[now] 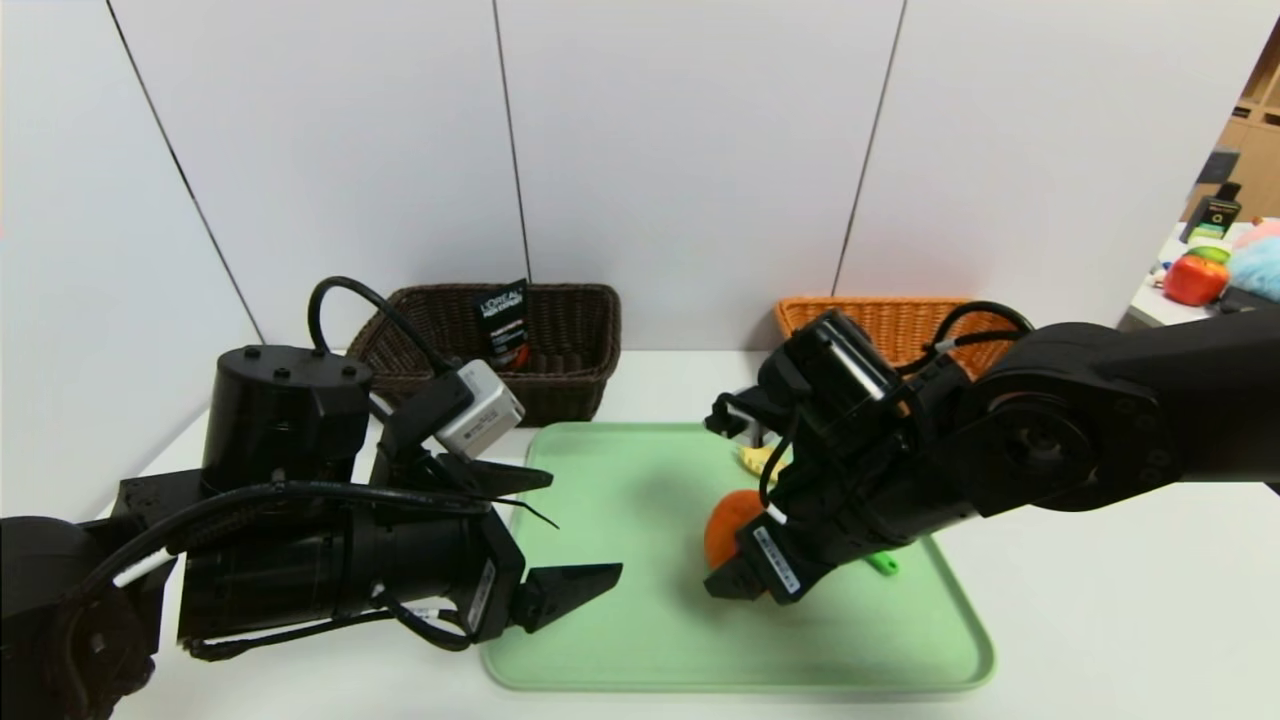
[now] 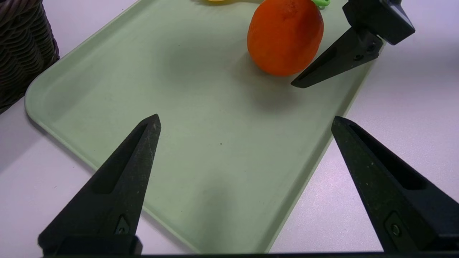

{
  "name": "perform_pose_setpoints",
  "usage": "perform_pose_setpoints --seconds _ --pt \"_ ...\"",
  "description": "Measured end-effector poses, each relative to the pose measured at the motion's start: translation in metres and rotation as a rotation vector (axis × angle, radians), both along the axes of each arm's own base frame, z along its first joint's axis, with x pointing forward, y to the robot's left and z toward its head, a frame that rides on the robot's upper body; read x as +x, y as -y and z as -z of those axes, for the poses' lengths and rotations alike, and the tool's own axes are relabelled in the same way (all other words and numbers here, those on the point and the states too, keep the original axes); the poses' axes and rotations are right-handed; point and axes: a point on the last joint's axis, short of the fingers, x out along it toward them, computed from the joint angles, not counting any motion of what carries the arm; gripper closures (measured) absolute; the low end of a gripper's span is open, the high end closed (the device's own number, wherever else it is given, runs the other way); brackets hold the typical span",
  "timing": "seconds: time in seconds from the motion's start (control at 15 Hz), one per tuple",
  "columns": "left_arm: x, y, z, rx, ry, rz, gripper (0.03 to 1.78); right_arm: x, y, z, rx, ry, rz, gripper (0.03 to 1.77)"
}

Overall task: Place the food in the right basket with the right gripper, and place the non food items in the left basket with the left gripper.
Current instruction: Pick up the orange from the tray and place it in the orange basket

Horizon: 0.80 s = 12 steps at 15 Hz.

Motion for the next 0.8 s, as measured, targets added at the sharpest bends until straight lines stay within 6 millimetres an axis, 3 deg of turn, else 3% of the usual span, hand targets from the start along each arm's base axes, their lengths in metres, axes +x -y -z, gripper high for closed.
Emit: perform_pose_setpoints --seconds 0.13,0.2,0.47,0.8 --pt "0.000 0.000 0.000 -0.001 -0.001 0.000 0.12 0.000 -0.001 0.002 -0.011 0.002 0.003 0.58" --pt "0.000 0.000 0.000 -0.001 -0.001 0.000 0.12 0.000 -0.001 0.003 -0.016 0.008 0.006 0.63" --pt "0.000 0.000 0.000 -0.001 -0.001 -0.001 0.12 0.000 -0.001 -0.001 -0.011 0.021 0.011 0.68" --pt "0.000 0.000 0.000 -0.002 0.001 -0.001 0.12 0.010 0.024 -0.045 0.101 0.173 0.098 0.69"
